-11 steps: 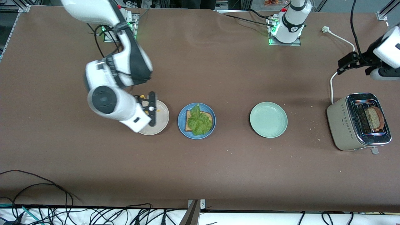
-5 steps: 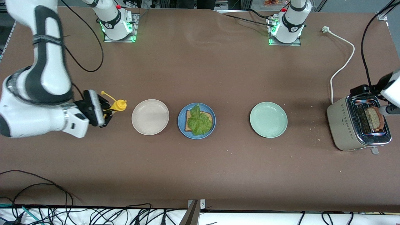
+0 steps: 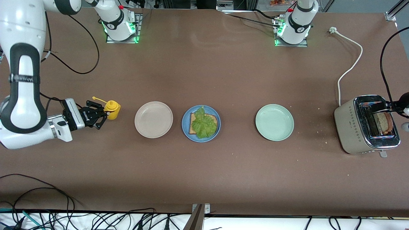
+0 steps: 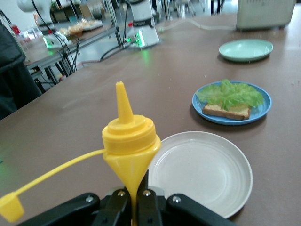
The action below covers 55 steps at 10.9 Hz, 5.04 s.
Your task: Make sandwich in blue plate with both arms
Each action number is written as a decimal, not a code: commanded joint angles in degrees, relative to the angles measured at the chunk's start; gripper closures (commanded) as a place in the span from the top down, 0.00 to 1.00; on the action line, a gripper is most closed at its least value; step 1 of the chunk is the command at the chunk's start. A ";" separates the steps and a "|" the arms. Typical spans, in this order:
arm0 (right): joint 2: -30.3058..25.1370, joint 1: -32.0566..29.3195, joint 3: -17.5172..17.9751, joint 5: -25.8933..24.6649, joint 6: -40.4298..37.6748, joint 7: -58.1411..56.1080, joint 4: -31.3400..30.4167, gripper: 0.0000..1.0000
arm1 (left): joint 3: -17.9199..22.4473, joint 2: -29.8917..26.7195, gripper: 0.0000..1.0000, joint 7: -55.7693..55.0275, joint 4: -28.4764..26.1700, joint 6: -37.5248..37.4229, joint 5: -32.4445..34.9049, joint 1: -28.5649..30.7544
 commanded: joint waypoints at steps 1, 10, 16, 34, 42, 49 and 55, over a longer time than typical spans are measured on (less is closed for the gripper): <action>6.71 -4.06 1.15 6.59 -4.39 -9.68 -0.58 0.00 | -0.66 4.14 1.00 1.28 2.24 0.94 1.45 3.86; 14.20 -5.74 1.15 12.68 -5.89 -14.01 -0.84 0.11 | -0.75 10.12 1.00 2.95 1.09 7.62 0.22 9.85; 15.61 -6.43 1.15 15.23 -5.37 -16.46 -0.67 1.00 | -0.75 10.56 0.22 2.95 0.74 8.42 0.30 9.94; -4.60 0.05 -9.49 -6.98 -3.51 32.80 10.21 1.00 | -3.12 -6.75 0.00 8.84 5.66 -11.62 -1.45 9.24; -17.58 6.22 -6.34 -22.98 1.21 60.47 6.57 1.00 | -16.56 -6.22 0.00 -1.41 4.53 -11.53 -2.07 6.97; -39.65 4.73 2.10 -41.96 9.31 97.99 -16.39 1.00 | -16.13 -3.23 0.00 -19.27 -1.60 -4.45 -23.57 -6.30; -46.52 1.12 8.62 -47.97 16.75 122.92 -20.17 1.00 | -15.87 4.13 0.00 -26.49 -5.68 12.00 -42.73 -18.08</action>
